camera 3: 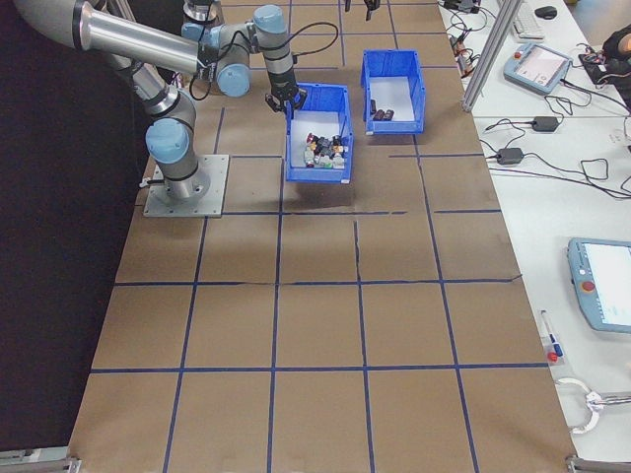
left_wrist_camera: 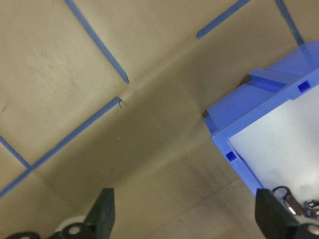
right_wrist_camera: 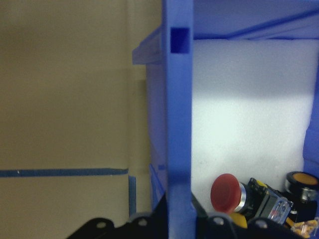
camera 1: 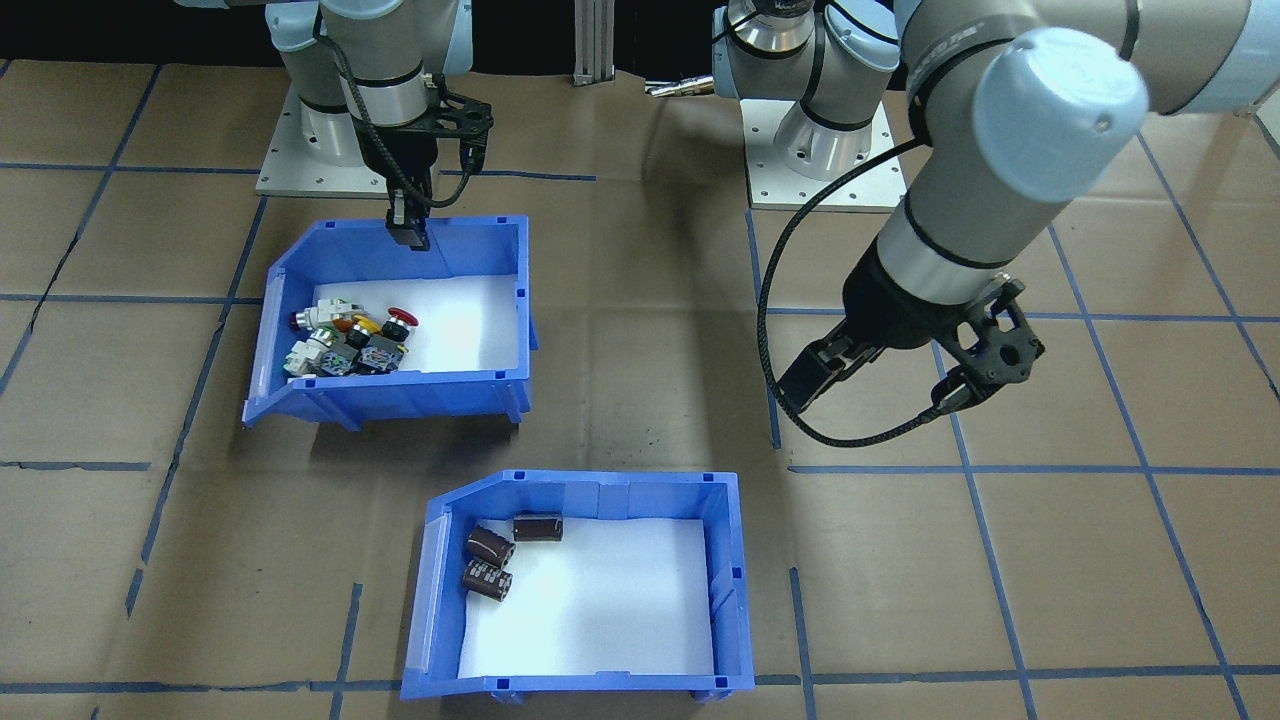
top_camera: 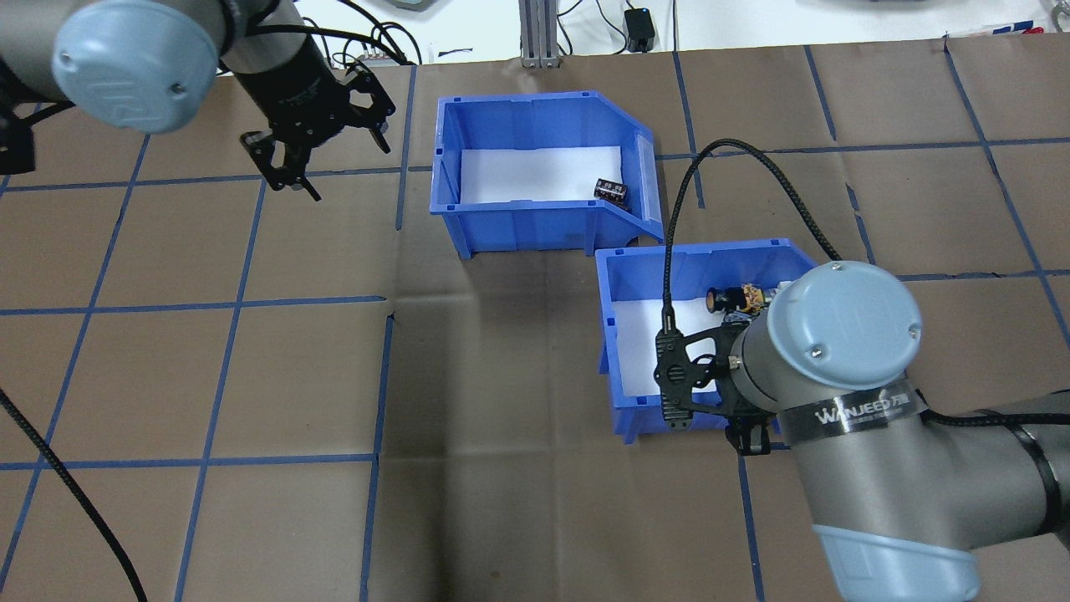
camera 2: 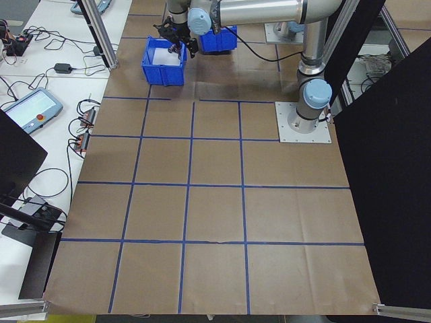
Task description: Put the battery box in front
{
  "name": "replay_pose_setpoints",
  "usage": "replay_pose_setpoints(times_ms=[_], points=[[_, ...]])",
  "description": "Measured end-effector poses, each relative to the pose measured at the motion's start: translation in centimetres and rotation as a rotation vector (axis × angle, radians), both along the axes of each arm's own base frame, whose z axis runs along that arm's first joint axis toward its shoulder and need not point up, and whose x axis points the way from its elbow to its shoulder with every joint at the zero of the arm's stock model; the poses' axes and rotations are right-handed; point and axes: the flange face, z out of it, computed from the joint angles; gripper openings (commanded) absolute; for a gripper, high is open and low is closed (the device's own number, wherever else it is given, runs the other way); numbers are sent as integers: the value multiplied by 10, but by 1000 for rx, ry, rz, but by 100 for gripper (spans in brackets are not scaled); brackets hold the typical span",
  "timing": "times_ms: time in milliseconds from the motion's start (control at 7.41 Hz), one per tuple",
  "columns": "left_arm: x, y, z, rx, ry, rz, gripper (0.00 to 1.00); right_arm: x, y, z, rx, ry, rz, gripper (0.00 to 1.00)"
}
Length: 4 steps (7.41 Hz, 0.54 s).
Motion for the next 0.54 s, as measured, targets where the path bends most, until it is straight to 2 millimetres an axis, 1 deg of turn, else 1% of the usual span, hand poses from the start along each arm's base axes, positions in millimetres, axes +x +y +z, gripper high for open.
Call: replay_pose_setpoints(times_ms=[135,270,405,540], points=[[13,11,18,-33,0,-206,100,15,9,1,-7,-9,-3,0],[23,21,35,-65,-14,-375,100,27,16,2,-13,-15,-1,0],[35,30,49,-85,-56,-503,100,37,22,3,-17,-18,8,0],[44,37,59,-87,-104,-584,100,45,23,5,-19,-23,12,0]])
